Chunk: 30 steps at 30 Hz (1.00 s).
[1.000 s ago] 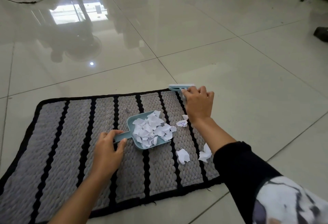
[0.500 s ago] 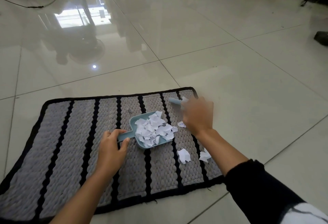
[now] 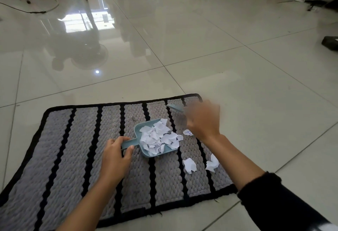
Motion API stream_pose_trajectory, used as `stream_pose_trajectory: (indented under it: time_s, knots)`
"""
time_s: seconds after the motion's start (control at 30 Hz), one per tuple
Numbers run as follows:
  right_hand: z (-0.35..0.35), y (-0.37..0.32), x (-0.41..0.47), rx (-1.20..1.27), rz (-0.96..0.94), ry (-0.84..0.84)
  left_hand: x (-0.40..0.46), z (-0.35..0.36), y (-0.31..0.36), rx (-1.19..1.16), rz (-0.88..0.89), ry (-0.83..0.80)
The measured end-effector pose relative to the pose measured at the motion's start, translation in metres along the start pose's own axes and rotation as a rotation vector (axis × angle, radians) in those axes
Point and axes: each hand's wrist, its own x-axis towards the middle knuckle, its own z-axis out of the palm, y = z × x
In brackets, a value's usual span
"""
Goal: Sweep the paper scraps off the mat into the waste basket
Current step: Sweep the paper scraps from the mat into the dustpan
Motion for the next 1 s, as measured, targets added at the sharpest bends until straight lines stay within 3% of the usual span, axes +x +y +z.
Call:
stream_pose_trajectory:
  time_s: [0.13, 0.3, 0.4, 0.47, 0.57, 0.67, 0.83, 1.0]
  knots:
    - [-0.009, -0.003, 0.002, -0.025, -0.003, 0.093, 0.001, 0.000, -0.001, -0.003, 0.012, 0.003]
    - [-0.008, -0.015, 0.006, 0.034, -0.001, -0.207, -0.004, 0.000, -0.002, 0.004, 0.024, -0.004]
    - [-0.023, -0.020, 0.007, 0.048, -0.048, -0.114, -0.005, 0.000, 0.002, -0.002, 0.024, 0.001]
    - [-0.026, -0.012, 0.011, 0.051, 0.028, -0.038, -0.005, 0.001, 0.004, -0.009, 0.023, 0.009]
    - [-0.021, -0.002, 0.008, -0.010, 0.124, -0.112, -0.007, 0.005, 0.004, -0.014, 0.028, 0.017]
    - [-0.017, -0.014, -0.004, 0.062, 0.069, -0.199, -0.008, 0.007, 0.003, -0.022, 0.007, 0.003]
    - [-0.031, -0.025, -0.004, 0.171, 0.053, -0.197, -0.008, 0.004, 0.003, -0.044, 0.025, -0.039]
    - [-0.034, -0.029, -0.009, 0.106, 0.071, -0.202, -0.016, 0.005, 0.000, -0.015, 0.040, -0.041]
